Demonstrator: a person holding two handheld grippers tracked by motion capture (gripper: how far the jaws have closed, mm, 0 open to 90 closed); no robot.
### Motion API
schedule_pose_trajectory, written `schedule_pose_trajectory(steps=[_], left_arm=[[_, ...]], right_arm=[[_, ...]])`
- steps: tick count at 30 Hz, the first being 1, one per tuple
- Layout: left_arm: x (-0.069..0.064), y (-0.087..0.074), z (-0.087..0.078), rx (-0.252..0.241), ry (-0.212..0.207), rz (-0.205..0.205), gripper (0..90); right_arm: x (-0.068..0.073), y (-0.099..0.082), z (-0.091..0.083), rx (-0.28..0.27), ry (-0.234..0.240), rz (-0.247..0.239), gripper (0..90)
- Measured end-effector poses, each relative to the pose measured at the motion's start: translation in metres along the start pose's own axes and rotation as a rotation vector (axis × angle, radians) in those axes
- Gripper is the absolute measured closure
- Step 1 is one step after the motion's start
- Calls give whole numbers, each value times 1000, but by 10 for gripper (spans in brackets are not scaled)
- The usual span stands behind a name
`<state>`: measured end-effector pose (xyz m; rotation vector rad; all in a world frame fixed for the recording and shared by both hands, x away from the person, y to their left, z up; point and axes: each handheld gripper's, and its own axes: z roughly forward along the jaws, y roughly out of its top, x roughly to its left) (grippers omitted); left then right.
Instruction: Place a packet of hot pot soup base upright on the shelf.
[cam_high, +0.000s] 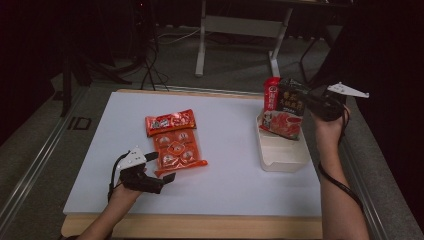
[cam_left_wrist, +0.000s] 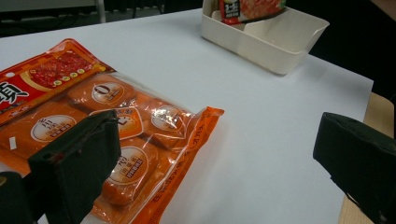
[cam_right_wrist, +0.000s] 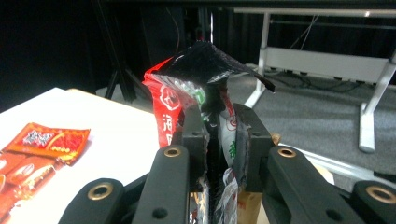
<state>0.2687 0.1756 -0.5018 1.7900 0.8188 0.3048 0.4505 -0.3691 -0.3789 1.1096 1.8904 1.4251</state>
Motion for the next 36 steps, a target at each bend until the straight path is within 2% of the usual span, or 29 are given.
schedule_pose_trajectory(steps=[4, 11, 17, 21, 23, 26, 30, 33, 36], left_arm=[[1, -1, 1, 7, -3, -2, 11], [2, -2, 2, 14, -1, -1, 11], [3, -2, 2, 14, 2, -3, 11], [4, -3, 1, 10, 1, -15, 11], [6, -3, 1, 9, 1, -19, 11], [7, -4, 0, 5, 3, -31, 11], [8, -4, 0, 4, 3, -34, 11], [8, -5, 1, 8, 6, -32, 11], [9, -5, 1, 7, 6, -41, 11]], right_arm=[[1, -6, 6, 1, 15, 5, 763], [1, -11, 3, -21, 60, 22, 756], [4, -14, 5, -22, 96, 19, 755], [8, -17, 11, 19, 137, -5, 739], [8, -23, 13, 22, 116, 12, 739], [4, -29, 9, -10, 108, 49, 738], [3, -33, 4, -7, 91, 34, 738], [-2, -42, 4, 24, 75, 47, 735], [-11, -55, -1, -4, 79, 110, 730]])
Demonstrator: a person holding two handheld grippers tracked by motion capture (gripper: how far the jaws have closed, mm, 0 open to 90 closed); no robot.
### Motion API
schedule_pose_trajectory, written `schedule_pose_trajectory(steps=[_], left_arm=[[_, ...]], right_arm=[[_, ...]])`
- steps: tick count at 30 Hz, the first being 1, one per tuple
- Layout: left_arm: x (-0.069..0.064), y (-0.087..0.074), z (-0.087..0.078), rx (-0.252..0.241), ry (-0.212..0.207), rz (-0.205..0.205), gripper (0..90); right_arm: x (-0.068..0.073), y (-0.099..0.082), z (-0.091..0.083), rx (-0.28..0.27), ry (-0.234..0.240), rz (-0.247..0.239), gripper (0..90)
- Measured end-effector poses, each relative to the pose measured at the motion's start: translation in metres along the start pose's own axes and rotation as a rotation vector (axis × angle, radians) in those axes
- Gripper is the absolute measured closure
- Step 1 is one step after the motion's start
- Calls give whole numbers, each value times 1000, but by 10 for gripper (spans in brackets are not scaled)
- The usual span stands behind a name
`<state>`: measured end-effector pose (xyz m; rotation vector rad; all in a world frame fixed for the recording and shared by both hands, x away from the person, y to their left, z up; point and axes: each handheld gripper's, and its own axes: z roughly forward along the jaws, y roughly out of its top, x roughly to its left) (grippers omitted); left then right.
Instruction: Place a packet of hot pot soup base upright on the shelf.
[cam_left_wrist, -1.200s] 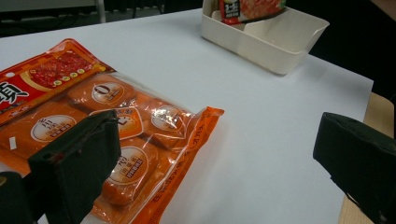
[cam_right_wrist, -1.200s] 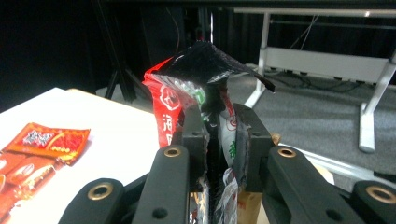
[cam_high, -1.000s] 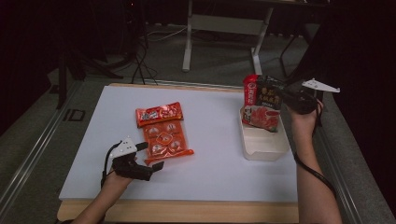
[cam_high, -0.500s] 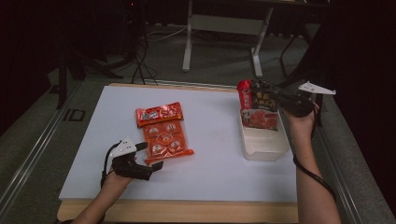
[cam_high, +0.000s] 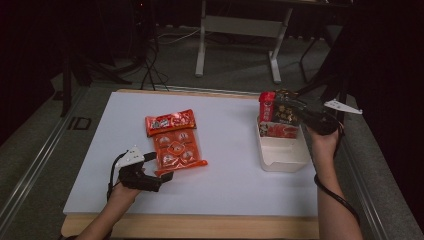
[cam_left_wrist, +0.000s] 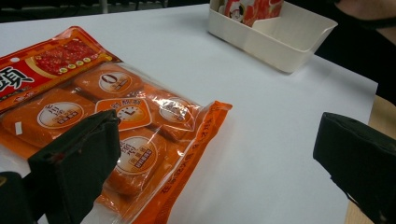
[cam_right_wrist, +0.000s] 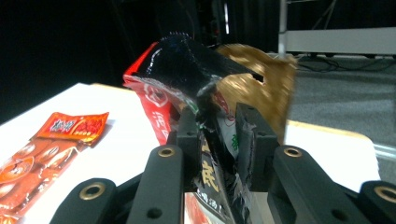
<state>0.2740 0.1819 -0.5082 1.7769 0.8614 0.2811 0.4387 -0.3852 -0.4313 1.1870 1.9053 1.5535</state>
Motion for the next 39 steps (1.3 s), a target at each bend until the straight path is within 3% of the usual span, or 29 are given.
schedule_pose_trajectory(steps=[6, 11, 13, 16, 19, 20, 23, 28, 32, 36, 39], left_arm=[[-1, 0, 2, 8, -3, 11, 11], [0, 0, 3, 14, 1, 11, 11], [0, -1, 3, 14, -1, 10, 11], [0, -1, 3, 13, -1, 12, 11], [0, 0, 4, 13, 2, 19, 11], [0, 0, 4, 15, 2, 20, 11], [-1, -1, 6, 26, 12, 38, 11], [0, 2, 7, 12, 18, 68, 11], [1, 7, 5, 20, -14, 45, 12], [1, 12, 4, 59, -57, 27, 12], [0, 15, 3, 77, -56, 33, 12]], right_arm=[[-9, -10, -11, 12, -36, 16, 708], [-4, -6, -15, 10, -55, 37, 545], [-3, -5, -17, 17, -73, 44, 523], [2, -4, -24, 40, -107, 45, 412], [6, -5, -28, 49, -125, 34, 362], [10, -7, -34, 39, -150, 38, 289], [16, -8, -42, 17, -168, 26, 187], [31, -6, -57, -16, -180, 0, 137], [48, -7, -68, -21, -143, -16, 140], [67, -9, -71, -12, -102, -48, 148], [81, -10, -71, -14, -65, -66, 165]])
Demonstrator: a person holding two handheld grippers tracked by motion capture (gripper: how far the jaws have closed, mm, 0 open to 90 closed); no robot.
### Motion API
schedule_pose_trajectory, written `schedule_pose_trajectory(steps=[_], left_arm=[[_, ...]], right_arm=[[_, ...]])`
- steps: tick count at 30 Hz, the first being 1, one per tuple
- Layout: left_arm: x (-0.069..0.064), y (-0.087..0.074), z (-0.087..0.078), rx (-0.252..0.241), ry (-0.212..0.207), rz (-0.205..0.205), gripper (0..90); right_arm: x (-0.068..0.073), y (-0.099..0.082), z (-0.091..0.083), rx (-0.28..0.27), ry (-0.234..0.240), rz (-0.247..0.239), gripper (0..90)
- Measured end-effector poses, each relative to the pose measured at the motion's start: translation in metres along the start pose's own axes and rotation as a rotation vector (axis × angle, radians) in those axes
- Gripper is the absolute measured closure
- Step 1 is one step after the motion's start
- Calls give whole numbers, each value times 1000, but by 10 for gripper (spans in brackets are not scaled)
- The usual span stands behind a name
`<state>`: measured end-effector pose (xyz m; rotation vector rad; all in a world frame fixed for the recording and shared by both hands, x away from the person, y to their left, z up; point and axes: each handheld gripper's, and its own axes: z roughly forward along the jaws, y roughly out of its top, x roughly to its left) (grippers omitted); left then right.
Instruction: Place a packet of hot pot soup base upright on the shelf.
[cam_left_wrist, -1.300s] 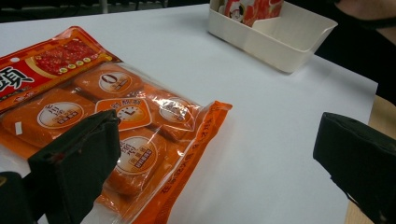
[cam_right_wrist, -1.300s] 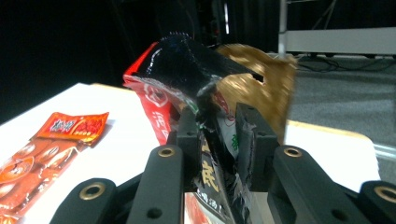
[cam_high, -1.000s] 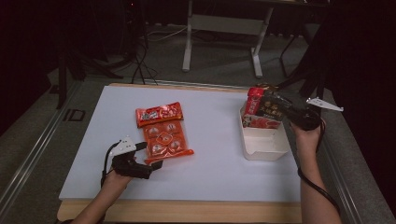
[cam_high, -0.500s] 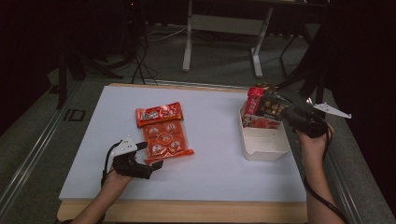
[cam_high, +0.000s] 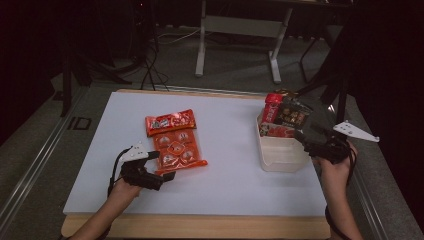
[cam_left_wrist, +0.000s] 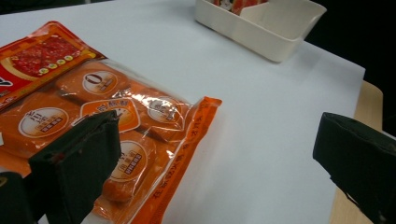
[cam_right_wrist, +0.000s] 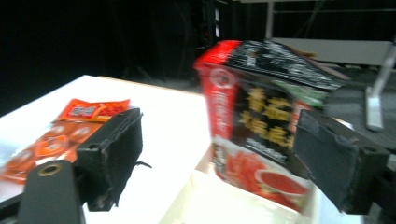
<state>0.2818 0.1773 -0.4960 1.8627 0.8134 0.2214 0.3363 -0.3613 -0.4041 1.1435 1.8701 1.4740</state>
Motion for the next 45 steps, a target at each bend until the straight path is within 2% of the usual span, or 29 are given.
schedule_pose_trajectory(steps=[3, 4, 5, 6, 9, 15, 16, 18, 22, 23, 24, 26, 27, 29, 30, 32, 33, 35, 37, 38, 40, 44, 45], left_arm=[[1, 3, -2, 2, -11, -3, 12], [1, 3, -2, 2, -11, -3, 12], [3, 6, -3, 9, 2, -4, 12], [5, 7, -4, 7, 7, -2, 12], [10, 10, -5, 5, 27, -6, 29], [23, 18, -4, 24, 63, 5, 73], [25, 19, -3, 23, 88, 8, 107], [30, 21, -1, 31, 93, 11, 152], [40, 27, 3, 41, 135, 25, 379], [42, 28, 4, 42, 160, 23, 412], [46, 29, 5, 46, 168, 16, 469], [52, 32, 8, 65, 228, 5, 521], [56, 33, 10, 70, 237, -4, 567], [63, 33, 13, 83, 282, -6, 625], [67, 33, 14, 91, 284, -13, 674], [73, 32, 18, 112, 335, -14, 739], [76, 31, 20, 124, 335, -21, 773], [81, 29, 25, 161, 376, -17, 816], [87, 26, 31, 190, 380, -39, 830], [89, 24, 33, 204, 404, -37, 854], [96, 20, 40, 234, 413, -58, 873], [101, 15, 49, 285, 424, -71, 896], [101, 15, 49, 285, 424, -71, 897]], right_arm=[[12, -1, -1, -13, 28, -5, 165], [12, -1, -1, -13, 28, -5, 165], [16, -1, -1, -12, 45, -6, 165], [27, -2, -1, -2, 68, -21, 165], [41, -3, -1, 0, 102, -40, 165], [60, -6, -1, -9, 161, -74, 165], [62, -7, 0, -7, 168, -81, 165], [64, -9, 1, -4, 178, -88, 165], [65, -13, 3, 0, 195, -88, 165], [66, -13, 4, 0, 197, -88, 165], [66, -14, 4, 2, 198, -88, 165], [67, -15, 5, 7, 205, -91, 165], [67, -15, 6, 7, 207, -93, 165], [68, -16, 6, 10, 213, -97, 165], [68, -16, 6, 9, 214, -101, 165], [69, -16, 6, 12, 221, -103, 165], [70, -16, 6, 11, 224, -105, 165], [71, -16, 6, 9, 229, -113, 165], [71, -15, 6, 7, 234, -119, 165], [72, -15, 6, 7, 236, -122, 165], [72, -16, 7, 10, 242, -120, 165], [73, -17, 8, 15, 250, -127, 165], [73, -17, 8, 15, 250, -127, 165]])
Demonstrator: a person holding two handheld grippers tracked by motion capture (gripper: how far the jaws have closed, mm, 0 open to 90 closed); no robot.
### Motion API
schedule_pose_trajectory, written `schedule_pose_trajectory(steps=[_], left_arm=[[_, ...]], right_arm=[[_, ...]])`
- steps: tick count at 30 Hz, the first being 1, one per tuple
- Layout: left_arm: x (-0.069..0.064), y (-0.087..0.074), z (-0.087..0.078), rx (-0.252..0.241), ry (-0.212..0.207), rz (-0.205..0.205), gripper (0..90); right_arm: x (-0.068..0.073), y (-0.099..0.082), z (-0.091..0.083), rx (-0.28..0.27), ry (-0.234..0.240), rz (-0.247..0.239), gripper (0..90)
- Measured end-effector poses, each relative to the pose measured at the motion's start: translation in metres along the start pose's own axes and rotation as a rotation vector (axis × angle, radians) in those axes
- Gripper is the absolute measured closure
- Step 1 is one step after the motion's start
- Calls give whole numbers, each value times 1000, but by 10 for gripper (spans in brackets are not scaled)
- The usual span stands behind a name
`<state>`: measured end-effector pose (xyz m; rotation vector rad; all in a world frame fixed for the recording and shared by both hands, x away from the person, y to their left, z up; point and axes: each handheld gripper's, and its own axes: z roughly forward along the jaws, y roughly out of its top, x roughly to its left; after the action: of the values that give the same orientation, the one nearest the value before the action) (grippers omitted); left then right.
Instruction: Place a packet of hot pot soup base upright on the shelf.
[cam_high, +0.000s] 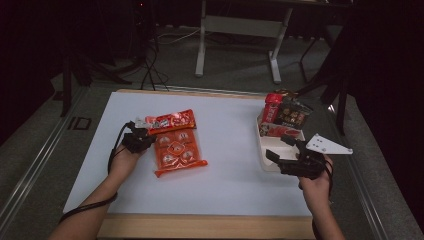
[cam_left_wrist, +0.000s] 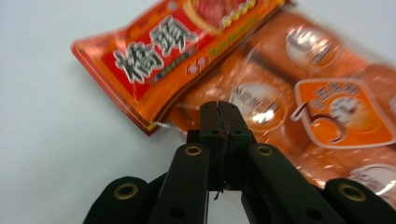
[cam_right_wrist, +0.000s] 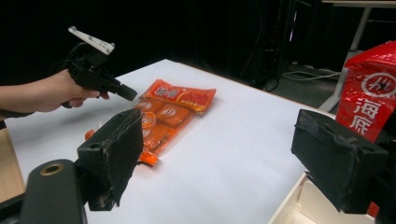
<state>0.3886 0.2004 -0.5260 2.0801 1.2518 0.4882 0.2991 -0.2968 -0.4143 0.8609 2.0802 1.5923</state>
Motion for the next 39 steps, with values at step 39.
schedule_pose_trajectory(steps=[39], left_arm=[[-43, 27, 40, 63, -89, 83, 899]], right_arm=[[-1, -5, 1, 19, 6, 18, 165]])
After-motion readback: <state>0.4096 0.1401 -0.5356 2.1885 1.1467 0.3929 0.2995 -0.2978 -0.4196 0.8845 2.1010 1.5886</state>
